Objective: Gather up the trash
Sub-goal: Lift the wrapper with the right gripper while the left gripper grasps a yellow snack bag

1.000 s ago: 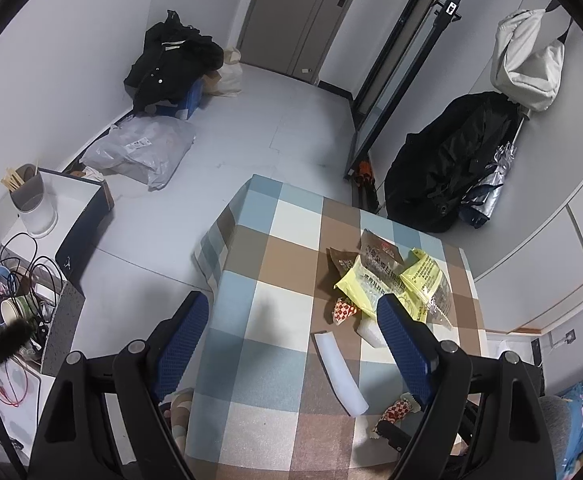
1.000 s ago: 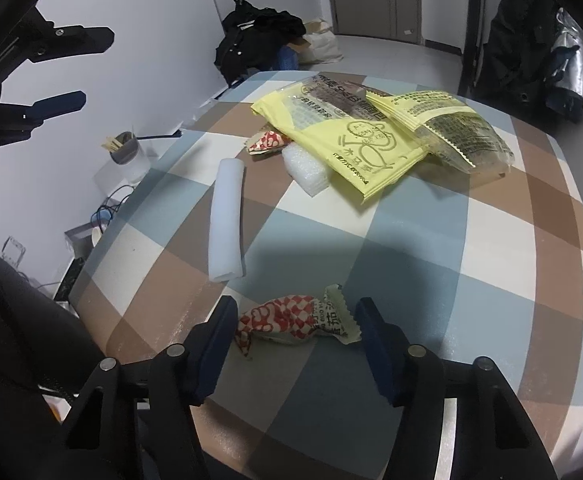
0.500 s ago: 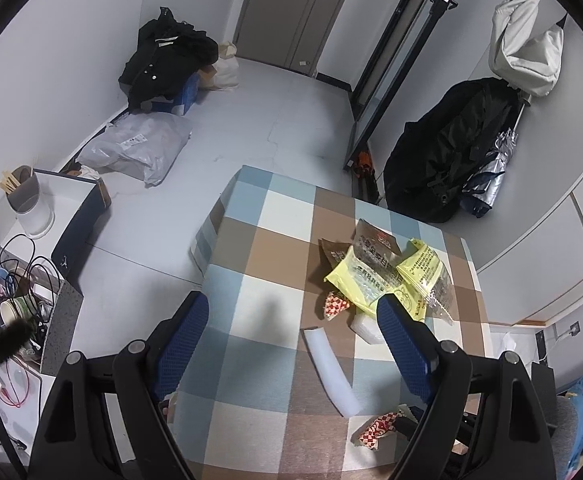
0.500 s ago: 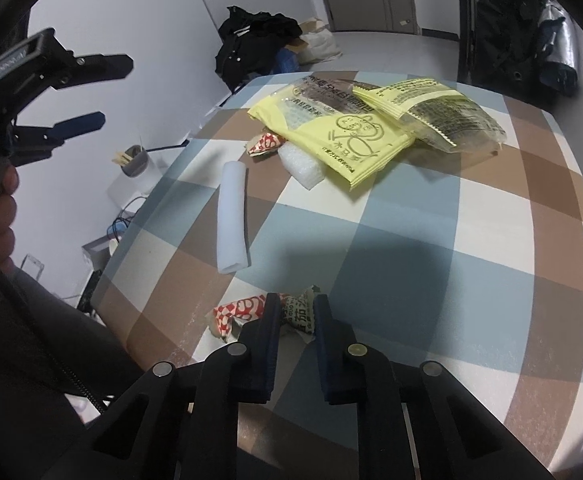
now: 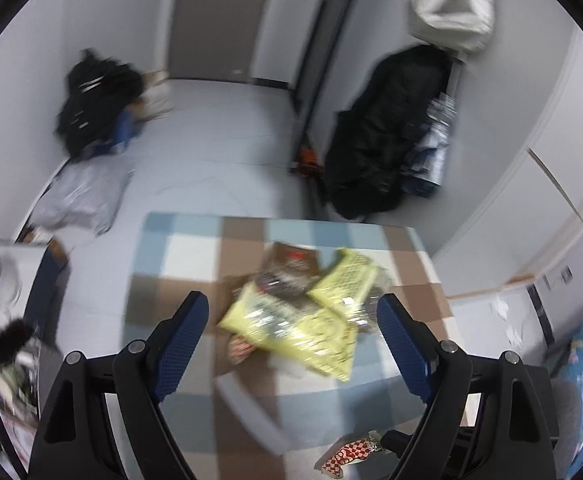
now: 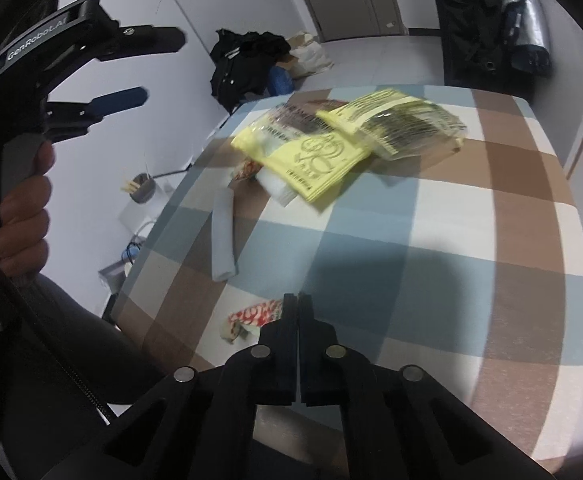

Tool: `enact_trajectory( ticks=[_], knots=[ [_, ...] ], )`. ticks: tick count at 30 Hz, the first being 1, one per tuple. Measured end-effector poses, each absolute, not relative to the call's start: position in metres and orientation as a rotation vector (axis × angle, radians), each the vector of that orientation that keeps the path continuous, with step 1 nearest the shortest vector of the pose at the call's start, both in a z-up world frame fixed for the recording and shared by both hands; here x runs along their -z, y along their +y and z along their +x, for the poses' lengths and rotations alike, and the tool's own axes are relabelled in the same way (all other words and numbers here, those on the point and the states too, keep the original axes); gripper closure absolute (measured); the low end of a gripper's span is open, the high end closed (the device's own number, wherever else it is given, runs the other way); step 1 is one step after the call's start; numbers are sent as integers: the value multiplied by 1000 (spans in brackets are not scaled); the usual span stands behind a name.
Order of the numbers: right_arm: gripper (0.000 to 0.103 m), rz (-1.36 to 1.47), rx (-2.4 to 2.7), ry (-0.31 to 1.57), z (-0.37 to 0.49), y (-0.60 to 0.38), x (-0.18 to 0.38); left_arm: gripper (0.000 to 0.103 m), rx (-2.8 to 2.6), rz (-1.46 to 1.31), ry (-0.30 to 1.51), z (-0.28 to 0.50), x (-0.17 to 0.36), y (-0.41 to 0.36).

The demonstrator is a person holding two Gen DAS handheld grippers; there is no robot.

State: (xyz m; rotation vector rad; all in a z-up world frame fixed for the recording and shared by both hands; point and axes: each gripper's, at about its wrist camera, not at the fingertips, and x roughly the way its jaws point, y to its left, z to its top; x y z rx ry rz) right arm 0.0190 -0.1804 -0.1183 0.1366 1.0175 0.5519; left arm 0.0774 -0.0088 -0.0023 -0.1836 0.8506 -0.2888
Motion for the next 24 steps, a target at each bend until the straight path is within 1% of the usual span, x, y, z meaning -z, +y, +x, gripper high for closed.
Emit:
enact_trajectory(
  ticks=[4,9,16,24],
  knots=[
    [103,174,-533,1032,23,-196,122,19,383,-119,896,98,-1,-43],
    [103,217,-532,1025,24,-213,119,19,472,-9,979,133,10,-83],
    [103,249,-550,1003,21,-227,112,19,569,186,1157,171,52,-133],
    [103,303,-562,1001,25,-239,111,19,580,362,1309,182,88,-160]
  ],
)
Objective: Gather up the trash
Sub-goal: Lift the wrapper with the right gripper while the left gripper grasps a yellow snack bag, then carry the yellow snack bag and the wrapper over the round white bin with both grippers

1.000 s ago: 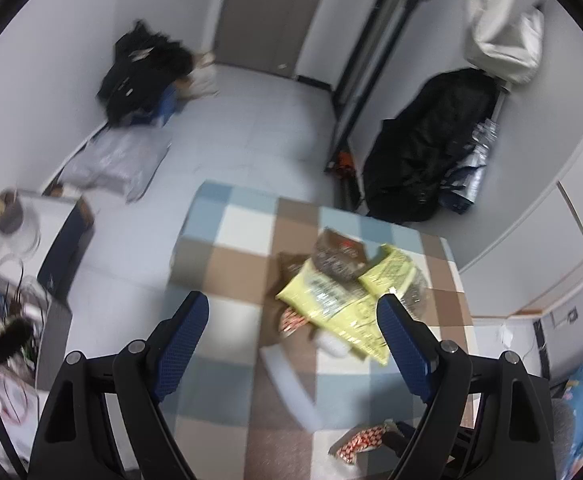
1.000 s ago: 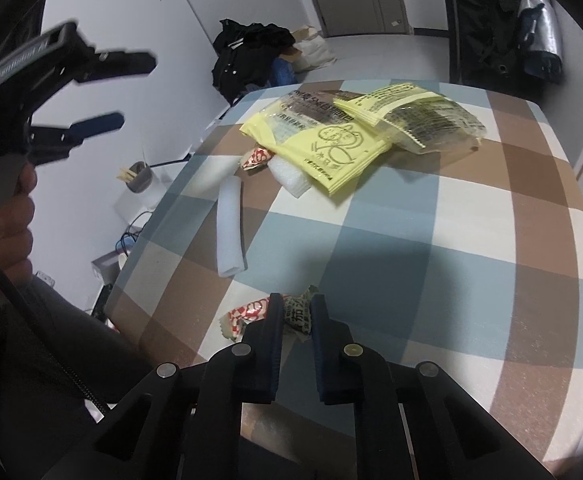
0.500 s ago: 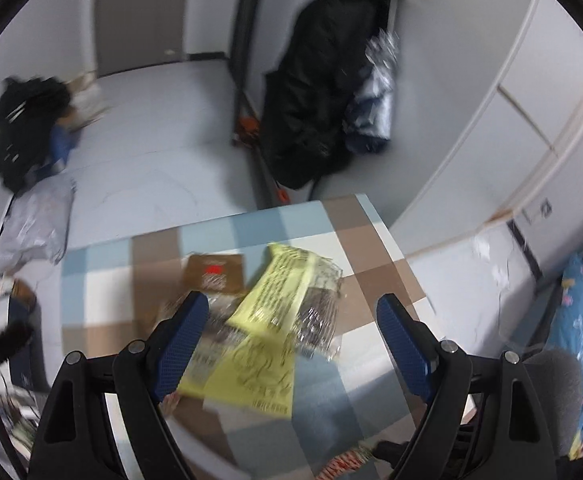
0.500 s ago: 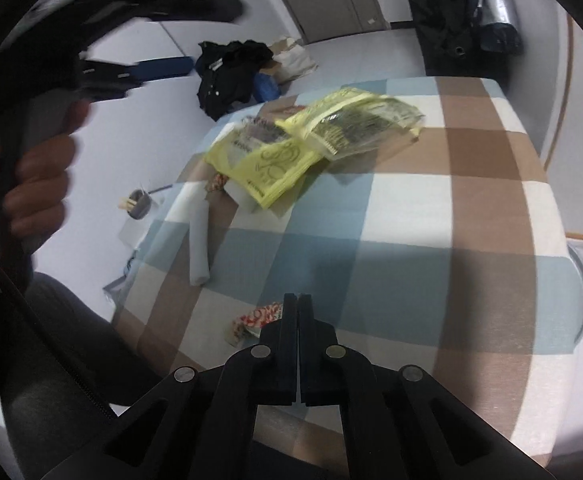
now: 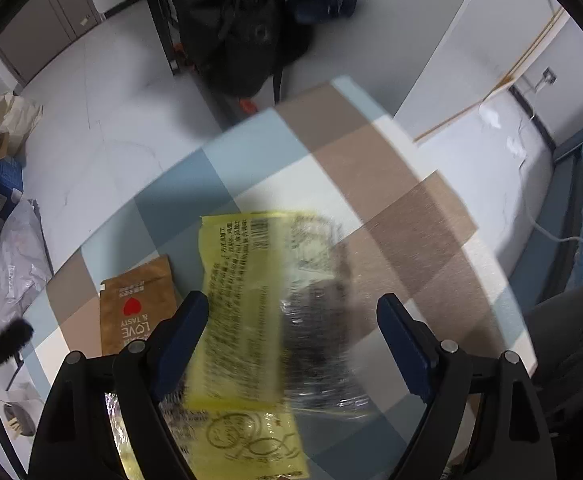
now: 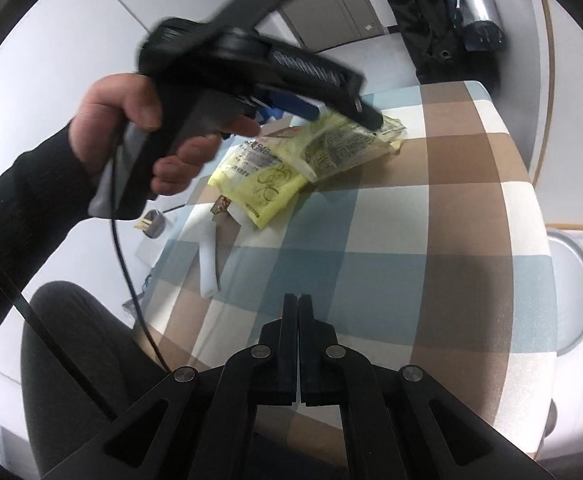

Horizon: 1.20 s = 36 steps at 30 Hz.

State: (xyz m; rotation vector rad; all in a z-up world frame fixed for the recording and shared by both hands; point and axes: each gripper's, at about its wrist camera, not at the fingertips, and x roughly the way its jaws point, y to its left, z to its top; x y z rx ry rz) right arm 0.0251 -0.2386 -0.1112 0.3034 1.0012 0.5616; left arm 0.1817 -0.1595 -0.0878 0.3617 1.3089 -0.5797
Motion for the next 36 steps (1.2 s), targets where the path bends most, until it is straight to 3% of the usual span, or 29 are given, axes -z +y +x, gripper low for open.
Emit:
enact_trajectory(
  ticks=[8,13,18,21,36],
  knots=[
    [103,331,-581,995,27,-241,108,20,521,380,1386,183,103,-158],
    [103,337,-578,985,26,-243,106,38,506,384,1382,179,99,-161],
    [103,340,-573,978,24,-246,104,65,518,390,1351,175,87,-162],
    [103,336,-569,971,23,-247,103,72,510,369,1349,179,86,-162],
    [103,344,-523,922,15,-254,95,79,528,57,1232,174,32,-131]
  ],
)
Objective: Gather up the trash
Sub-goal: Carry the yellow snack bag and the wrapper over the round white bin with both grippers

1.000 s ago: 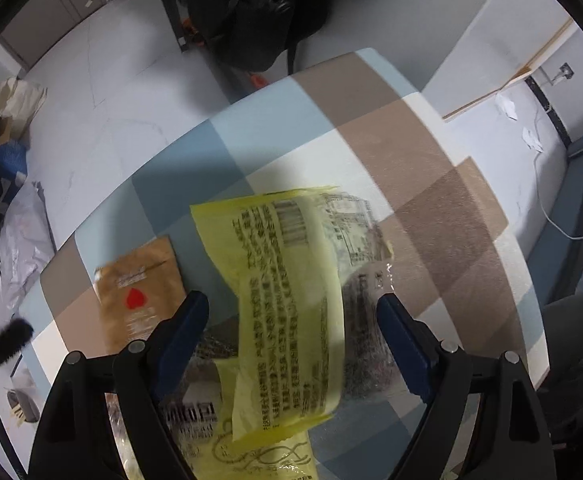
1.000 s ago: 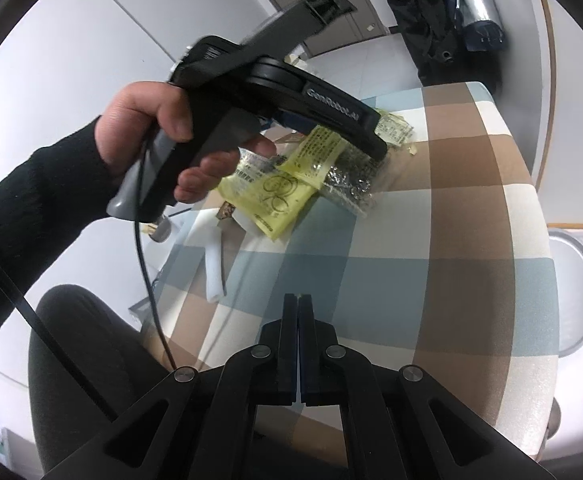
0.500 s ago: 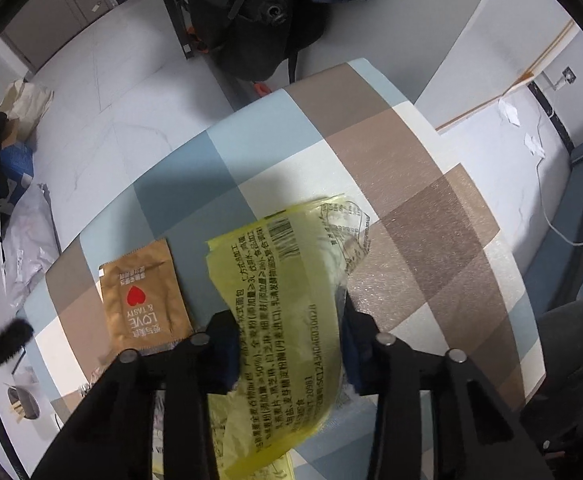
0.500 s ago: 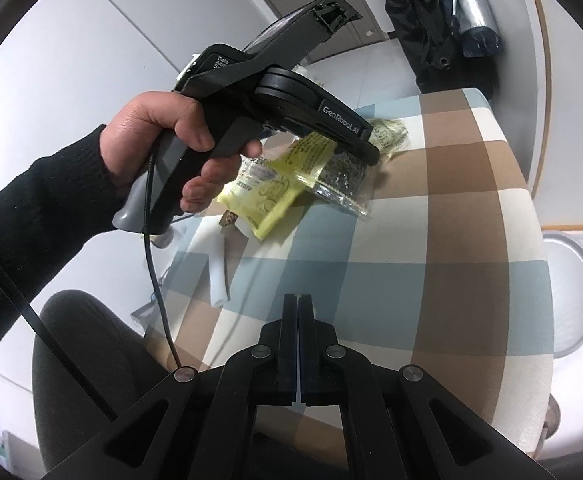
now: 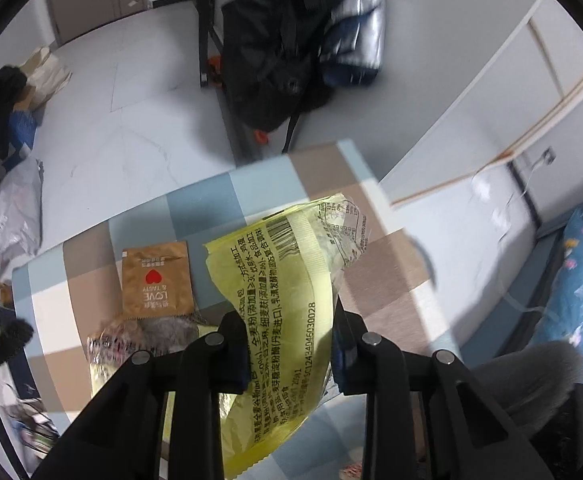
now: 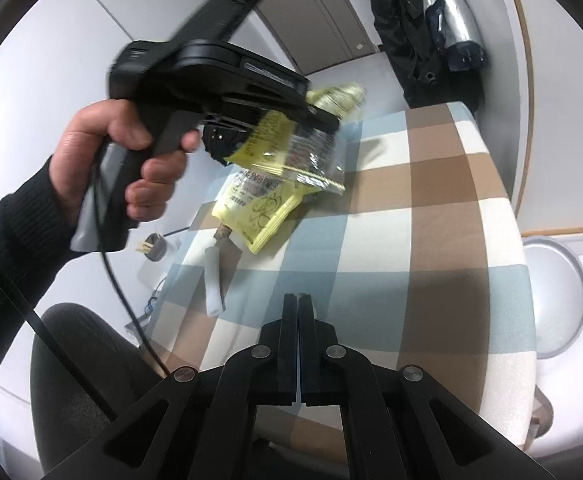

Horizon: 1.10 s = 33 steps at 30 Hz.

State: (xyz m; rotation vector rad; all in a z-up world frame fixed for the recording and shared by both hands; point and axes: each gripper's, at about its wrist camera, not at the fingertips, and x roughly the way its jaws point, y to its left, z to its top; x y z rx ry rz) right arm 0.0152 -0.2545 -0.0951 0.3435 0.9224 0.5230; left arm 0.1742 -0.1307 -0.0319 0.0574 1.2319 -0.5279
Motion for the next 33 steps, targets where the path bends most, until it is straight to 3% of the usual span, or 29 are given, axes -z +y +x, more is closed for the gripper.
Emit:
enact_trajectory(
  ticks=[9,19,33],
  knots=[
    [103,342,-504,891,7,-254,89,79,538,-138,1104,144,-1,-89],
    [103,298,-487,822,-4,-252,64,79,461,-150,955,85,-32,-53],
    [103,291,-457,645,-23,-293,-20,79,464,-123,857,59,-51,-81]
  ],
)
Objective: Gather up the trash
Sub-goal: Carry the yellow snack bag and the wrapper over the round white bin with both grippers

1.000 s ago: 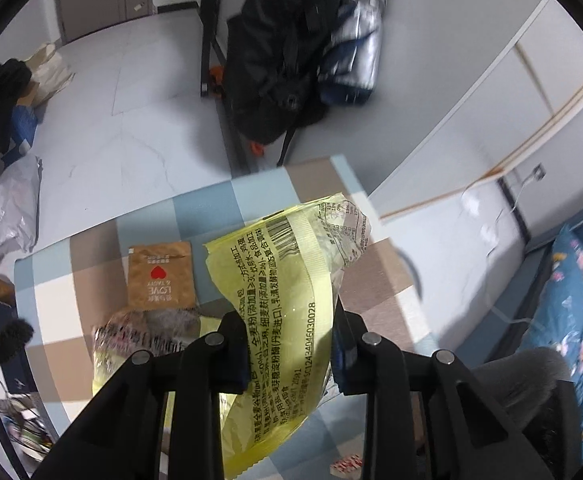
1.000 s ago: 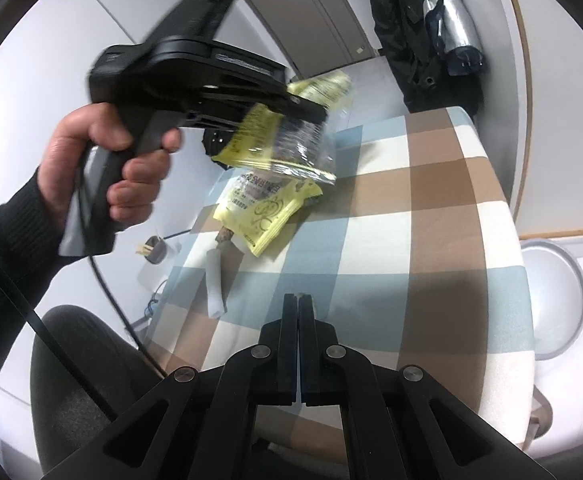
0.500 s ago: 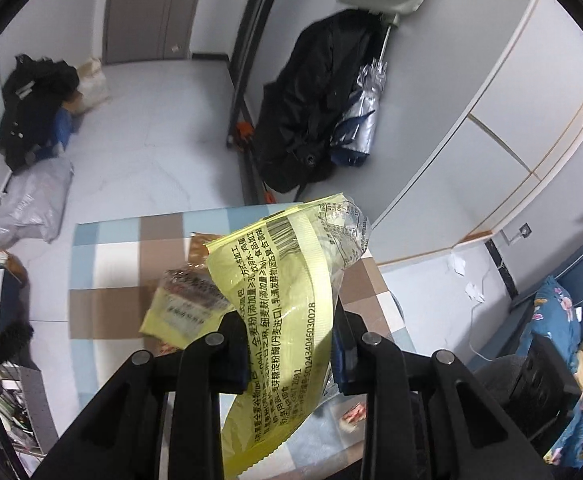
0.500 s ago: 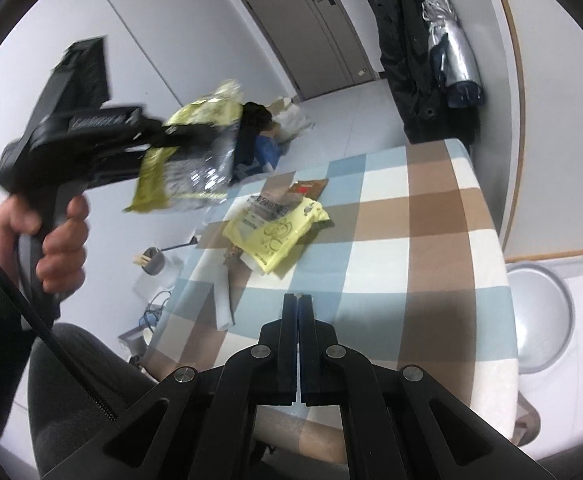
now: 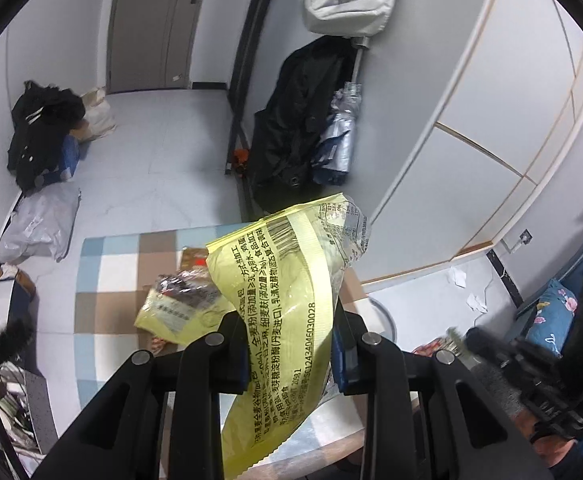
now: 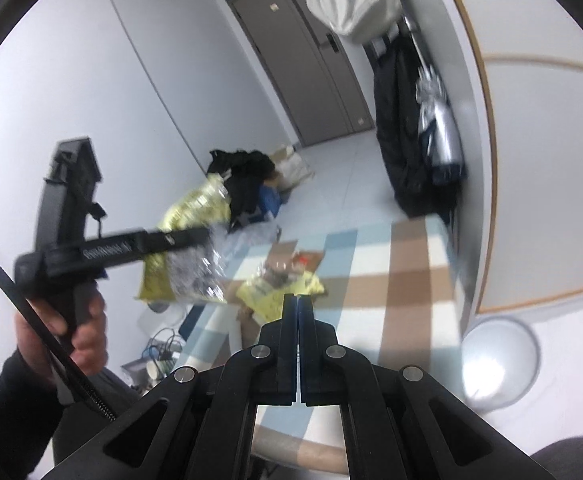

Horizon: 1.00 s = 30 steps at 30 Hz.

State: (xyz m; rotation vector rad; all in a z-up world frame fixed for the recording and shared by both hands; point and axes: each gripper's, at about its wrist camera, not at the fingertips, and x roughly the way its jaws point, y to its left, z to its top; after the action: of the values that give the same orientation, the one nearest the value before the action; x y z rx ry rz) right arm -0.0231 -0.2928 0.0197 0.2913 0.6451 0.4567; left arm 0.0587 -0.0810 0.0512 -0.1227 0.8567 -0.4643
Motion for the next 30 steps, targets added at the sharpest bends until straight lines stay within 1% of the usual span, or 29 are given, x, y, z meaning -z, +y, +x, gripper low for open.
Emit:
enact_trajectory(
  ticks=[6,11,17,20,25,28,30],
  knots=[
    [103,286,-410,572,-27,-325,-49,79,509,-104,829,59,-60,-112],
    [103,295,-363,538,-30,-357,-58,79,554,-89,840,61,-59,-142],
    [103,310,-342,610,-16,-381,-41,79,587,-57,885,67,-43,-172],
    [103,284,-304,585,-25,-399,-42,79,599,-44,937,74,-28,-189],
    [103,369,-175,600,-37,-450,-25,79,673,-27,1023,80,-6,-228],
    [100,432,-111,613,-47,-480,-11,79,715,30,1083,82,13,-260],
    [100,460,-64,628,-51,-495,1,79,730,61,1118,84,25,-277]
  ],
)
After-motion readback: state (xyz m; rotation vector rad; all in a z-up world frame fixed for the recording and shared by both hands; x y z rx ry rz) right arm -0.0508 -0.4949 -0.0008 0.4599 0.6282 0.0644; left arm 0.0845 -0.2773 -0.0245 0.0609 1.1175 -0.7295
